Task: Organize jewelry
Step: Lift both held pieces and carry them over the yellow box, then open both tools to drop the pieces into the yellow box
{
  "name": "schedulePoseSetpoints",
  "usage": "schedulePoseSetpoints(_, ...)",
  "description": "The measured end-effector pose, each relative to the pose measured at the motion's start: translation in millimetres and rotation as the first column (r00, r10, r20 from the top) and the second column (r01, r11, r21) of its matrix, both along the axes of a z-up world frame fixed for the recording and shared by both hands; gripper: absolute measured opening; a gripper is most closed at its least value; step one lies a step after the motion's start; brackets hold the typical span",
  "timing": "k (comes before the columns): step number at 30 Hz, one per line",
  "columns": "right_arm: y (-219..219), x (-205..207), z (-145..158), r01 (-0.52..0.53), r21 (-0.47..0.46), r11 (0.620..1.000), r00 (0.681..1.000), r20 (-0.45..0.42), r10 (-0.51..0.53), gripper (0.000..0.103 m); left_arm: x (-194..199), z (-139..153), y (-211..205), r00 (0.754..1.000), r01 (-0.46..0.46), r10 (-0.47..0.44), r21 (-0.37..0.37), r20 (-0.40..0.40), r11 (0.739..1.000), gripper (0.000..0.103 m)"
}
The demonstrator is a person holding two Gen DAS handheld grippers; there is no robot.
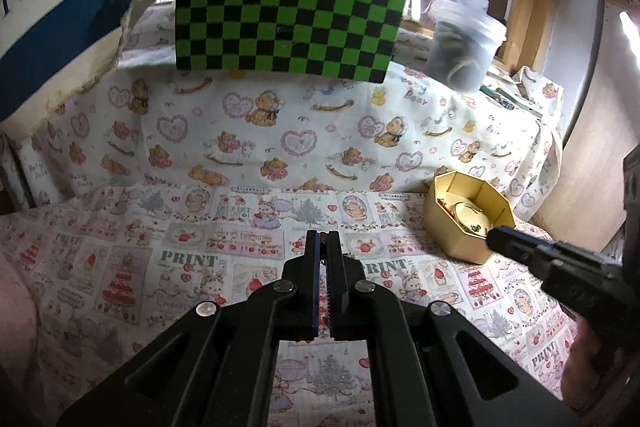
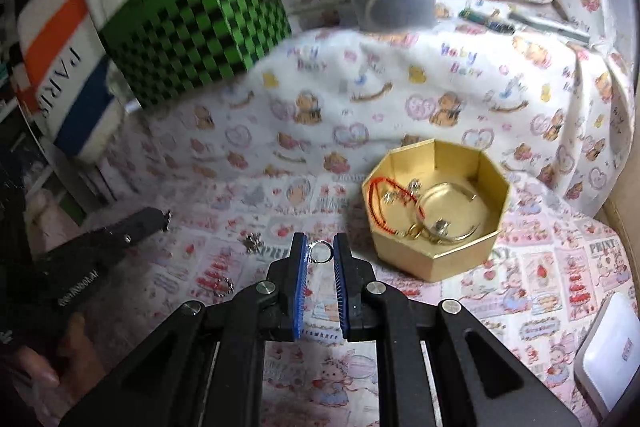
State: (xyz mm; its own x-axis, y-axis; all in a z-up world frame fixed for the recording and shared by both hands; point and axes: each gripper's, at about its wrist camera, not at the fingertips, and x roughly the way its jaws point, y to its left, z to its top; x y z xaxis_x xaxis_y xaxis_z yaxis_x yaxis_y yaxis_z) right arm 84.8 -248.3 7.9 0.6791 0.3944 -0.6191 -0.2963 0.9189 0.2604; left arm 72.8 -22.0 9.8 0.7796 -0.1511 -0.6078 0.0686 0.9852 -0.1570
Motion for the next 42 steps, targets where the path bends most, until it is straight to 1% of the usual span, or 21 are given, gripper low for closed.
schedulePoseSetpoints(2,-12.6,-5.0,9.1,0.001,0.022,1.000,1.000,0.013,-0.001,0.014,-2.6,3.4,-2.4,1.000,0.014,-0.014,-0.004,0.010,1.000,0.002)
schedulePoseSetpoints(3,-12.9,-3.8,7.8,0.007,0.033,0.999,1.000,0.014,-0.007,0.014,-3.7,5.7,-3.8,1.000,0.027,-0.027,-0.009,0.016,1.000,0.002)
schedulePoseSetpoints(5,-27.1,-4.8,16.0,0.046,0.075,0.996,0.998,0.029,-0.048,0.014,-2.2,11.1,-8.0,0.998,0.052,-0.052,-0.011,0.033,0.999,0.002)
schedulePoseSetpoints(6,-31.0,-2.7,15.6,0.057,0.090,0.994,0.997,0.038,-0.061,0.014,2.7,15.1,-10.0,0.998,0.049,-0.049,-0.015,0.035,0.999,0.002)
schedulePoseSetpoints(7,-39.5,-3.0,19.6,0.073,0.110,0.991,0.996,0.048,-0.079,0.014,9.6,19.2,-11.7,0.999,0.041,-0.041,-0.030,0.020,0.999,0.002)
schedulePoseSetpoints(8,-46.3,-2.6,21.5,0.084,0.122,0.989,0.995,0.049,-0.091,0.014,16.4,23.8,-14.2,0.999,0.052,-0.052,-0.055,0.002,0.997,0.002)
schedulePoseSetpoints(10,-60.9,2.0,20.6,0.114,0.158,0.981,0.992,0.031,-0.120,0.014,25.3,34.8,-22.6,0.995,0.096,-0.096,-0.102,0.005,0.990,0.002)
schedulePoseSetpoints(13,-75.9,12.1,14.4,0.151,0.171,0.974,0.988,-0.003,-0.152,0.014,37.5,42.5,-45.7,0.990,0.141,-0.141,-0.093,0.004,0.986,0.002)
schedulePoseSetpoints(14,-79.4,16.1,11.6,0.162,0.175,0.971,0.987,-0.015,-0.161,0.014,42.5,41.7,-53.5,0.986,0.163,-0.164,-0.103,-0.009,0.981,0.002)
schedulePoseSetpoints(17,-89.6,28.4,-1.6,0.194,0.184,0.964,0.980,-0.070,-0.184,0.014,59.2,30.4,-77.3,0.968,0.227,-0.240,-0.162,-0.068,0.960,0.002)
schedulePoseSetpoints(19,-93.1,35.5,-10.1,0.192,0.199,0.961,0.979,-0.107,-0.174,0.014,69.3,20.6,-93.7,0.955,0.255,-0.276,-0.174,-0.106,0.951,0.002)
schedulePoseSetpoints(23,-90.8,41.5,-16.7,0.197,0.172,0.965,0.978,-0.103,-0.181,0.014,80.2,6.8,-122.1,0.941,0.288,-0.308,-0.144,-0.140,0.947,0.002)
schedulePoseSetpoints(26,-90.4,46.0,-20.6,0.194,0.168,0.967,0.979,-0.096,-0.180,0.014,89.0,-2.4,-134.7,0.934,0.294,-0.317,-0.149,-0.165,0.944,0.002)
schedulePoseSetpoints(29,-90.2,54.1,-25.4,0.204,0.134,0.970,0.978,-0.078,-0.195,0.014,95.7,-10.2,-141.1,0.931,0.296,-0.318,-0.140,-0.179,0.945,0.002)
schedulePoseSetpoints(31,-92.4,57.5,-27.2,0.202,0.144,0.969,0.978,-0.081,-0.192,0.014,98.9,-15.0,-143.6,0.931,0.292,-0.313,-0.130,-0.188,0.948,0.002)
schedulePoseSetpoints(33,-94.3,58.2,-26.7,0.198,0.153,0.968,0.979,-0.077,-0.188,0.014,101.6,-20.6,-143.8,0.928,0.290,-0.313,-0.136,-0.202,0.947,0.002)
schedulePoseSetpoints(35,-93.8,58.4,-25.9,0.198,0.143,0.970,0.979,-0.069,-0.190,0.014,102.8,-25.3,-142.8,0.923,0.292,-0.320,-0.153,-0.213,0.944,0.002)
schedulePoseSetpoints(36,-93.4,58.5,-26.1,0.197,0.142,0.970,0.980,-0.069,-0.189,0.014,102.9,-27.0,-141.4,0.922,0.294,-0.323,-0.157,-0.212,0.943,0.002)
schedulePoseSetpoints(39,-93.0,58.1,-26.4,0.193,0.154,0.969,0.981,-0.056,-0.186,0.014,101.0,-26.8,-140.7,0.932,0.294,-0.312,-0.116,-0.187,0.949,0.002)
schedulePoseSetpoints(42,-93.0,57.1,-23.9,0.200,0.146,0.969,0.980,-0.038,-0.196,0.014,96.2,-21.7,-135.5,0.934,0.301,-0.315,-0.106,-0.170,0.948,0.006)
